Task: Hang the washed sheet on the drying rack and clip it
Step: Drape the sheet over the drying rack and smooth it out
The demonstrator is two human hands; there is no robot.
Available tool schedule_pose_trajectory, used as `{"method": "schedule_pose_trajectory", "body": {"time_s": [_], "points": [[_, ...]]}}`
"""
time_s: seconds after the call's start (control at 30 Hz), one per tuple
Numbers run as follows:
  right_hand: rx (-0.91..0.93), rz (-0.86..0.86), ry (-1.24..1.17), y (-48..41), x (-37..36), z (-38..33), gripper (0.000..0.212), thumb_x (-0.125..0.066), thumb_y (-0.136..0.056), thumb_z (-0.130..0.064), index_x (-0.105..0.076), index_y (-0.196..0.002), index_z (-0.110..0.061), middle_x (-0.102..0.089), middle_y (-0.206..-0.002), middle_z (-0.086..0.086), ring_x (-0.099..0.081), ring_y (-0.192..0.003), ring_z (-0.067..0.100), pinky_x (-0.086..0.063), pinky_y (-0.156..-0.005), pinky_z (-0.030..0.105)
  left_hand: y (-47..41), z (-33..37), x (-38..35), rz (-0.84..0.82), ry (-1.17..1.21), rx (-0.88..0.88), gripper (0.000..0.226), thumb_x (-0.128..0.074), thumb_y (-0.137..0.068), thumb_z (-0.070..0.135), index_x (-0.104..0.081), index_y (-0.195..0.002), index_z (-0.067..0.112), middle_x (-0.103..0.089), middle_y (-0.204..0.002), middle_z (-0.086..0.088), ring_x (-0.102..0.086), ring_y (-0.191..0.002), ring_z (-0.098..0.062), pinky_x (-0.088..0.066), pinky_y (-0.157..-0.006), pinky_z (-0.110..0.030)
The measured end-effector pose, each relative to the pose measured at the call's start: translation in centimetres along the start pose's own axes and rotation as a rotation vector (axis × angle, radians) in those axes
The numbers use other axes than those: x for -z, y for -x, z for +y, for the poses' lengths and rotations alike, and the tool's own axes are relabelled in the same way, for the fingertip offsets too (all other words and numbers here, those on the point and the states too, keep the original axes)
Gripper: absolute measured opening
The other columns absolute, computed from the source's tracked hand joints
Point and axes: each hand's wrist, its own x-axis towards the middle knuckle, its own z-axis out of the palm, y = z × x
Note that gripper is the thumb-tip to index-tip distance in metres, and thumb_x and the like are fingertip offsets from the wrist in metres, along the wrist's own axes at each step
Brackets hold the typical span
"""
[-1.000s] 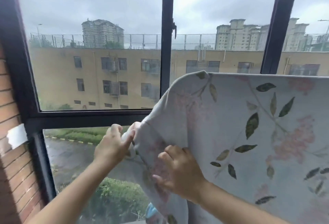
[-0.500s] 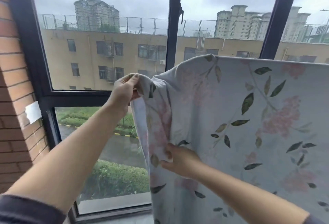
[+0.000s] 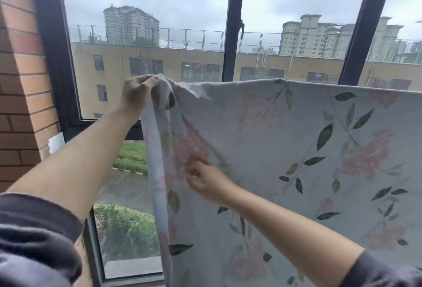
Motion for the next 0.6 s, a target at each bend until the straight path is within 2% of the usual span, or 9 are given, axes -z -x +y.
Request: {"method": "schedule_pose_trajectory", "body": {"time_s": [0.07,0.2,0.27,0.33,0.4,0.47,0.5,0.57,0.6], "points": [[-0.037,0.039,0.043,-1.6,0.3,0.8,0.034,-0.052,-0.091,-0.023,-0.055,-0.123,-0.012,-0.062,-0.120,0.013,-0.057,-0.109,0.030,-0.043,-0.083,0.032,-1.2,-2.2,0.8,-0.030,0.004,0.145,0.018,-0.054,-0.091,0.017,-0.069,-0.102,0.017,-0.066,-0.097,-0.002,-0.057,-0.089,-0.017,-0.045,-0.079,-0.029],[-0.059,0.142,0.172,-5.1,1.0,1.3,0.037,-0.053,-0.088,-0.024,-0.056,-0.124,-0.015,-0.059,-0.124,0.009,-0.056,-0.109,0.030,-0.044,-0.085,0.033,-2.7,-5.1,1.9,-0.171,0.162,0.431,0.024,-0.044,-0.098,0.020,-0.059,-0.113,0.010,-0.059,-0.092,-0.006,-0.055,-0.076,-0.020,-0.046,-0.066,-0.033],[0.047,0.323,0.261,-7.0,1.6,0.7,0.028,-0.055,-0.085,-0.021,-0.061,-0.111,-0.013,-0.061,-0.113,0.009,-0.057,-0.100,0.032,-0.042,-0.081,0.035,-4.2,-5.5,2.2,-0.126,0.210,0.363,0.022,-0.043,-0.099,0.017,-0.061,-0.109,0.009,-0.059,-0.087,-0.006,-0.054,-0.075,-0.019,-0.046,-0.063,-0.032],[0.145,0.544,0.379,-9.2,2.8,0.2,0.023,-0.055,-0.079,-0.022,-0.061,-0.100,-0.013,-0.060,-0.107,0.007,-0.056,-0.097,0.031,-0.036,-0.079,0.036,-6.0,-5.3,2.5,-0.025,0.248,0.244,0.020,-0.044,-0.099,0.015,-0.063,-0.093,0.010,-0.058,-0.081,-0.005,-0.053,-0.073,-0.017,-0.045,-0.059,-0.027],[0.186,0.686,0.480,-11.1,4.4,0.1,0.035,-0.058,-0.079,-0.023,-0.059,-0.113,-0.016,-0.054,-0.122,0.005,-0.049,-0.116,0.027,-0.029,-0.094,0.038,-7.1,-5.6,2.7,-0.031,0.245,0.258,0.024,-0.043,-0.098,0.018,-0.065,-0.092,0.010,-0.061,-0.085,-0.007,-0.054,-0.077,-0.020,-0.045,-0.060,-0.028],[0.168,0.693,0.537,-12.5,5.7,0.0,0.048,-0.057,-0.084,-0.024,-0.049,-0.130,-0.016,-0.044,-0.139,0.004,-0.034,-0.135,0.024,-0.013,-0.112,0.047,-7.1,-6.6,3.1,-0.164,0.201,0.368,0.028,-0.040,-0.098,0.021,-0.065,-0.098,0.008,-0.063,-0.086,-0.008,-0.057,-0.078,-0.022,-0.047,-0.061,-0.028],[0.133,0.671,0.553,-13.1,6.1,0.0,0.050,-0.055,-0.087,-0.025,-0.045,-0.135,-0.016,-0.042,-0.143,0.003,-0.030,-0.139,0.024,-0.004,-0.115,0.051,-7.1,-7.3,3.1,-0.220,0.192,0.391,0.029,-0.038,-0.098,0.022,-0.064,-0.098,0.009,-0.063,-0.083,-0.007,-0.056,-0.075,-0.021,-0.046,-0.060,-0.028],[0.059,0.635,0.603,-14.2,6.9,0.1,0.044,-0.049,-0.093,-0.028,-0.046,-0.135,-0.015,-0.048,-0.138,0.003,-0.036,-0.135,0.025,0.002,-0.114,0.054,-7.3,-8.0,3.0,-0.240,0.266,0.330,0.027,-0.037,-0.100,0.021,-0.061,-0.096,0.009,-0.057,-0.083,-0.007,-0.052,-0.073,-0.018,-0.044,-0.061,-0.028],[0.043,0.631,0.624,-14.7,7.4,0.1,0.036,-0.047,-0.095,-0.028,-0.053,-0.127,-0.015,-0.056,-0.128,0.004,-0.046,-0.125,0.026,-0.003,-0.113,0.054,-7.4,-7.7,2.8,-0.215,0.331,0.278,0.025,-0.038,-0.101,0.019,-0.059,-0.092,0.009,-0.054,-0.081,-0.007,-0.050,-0.071,-0.017,-0.042,-0.062,-0.027]]}}
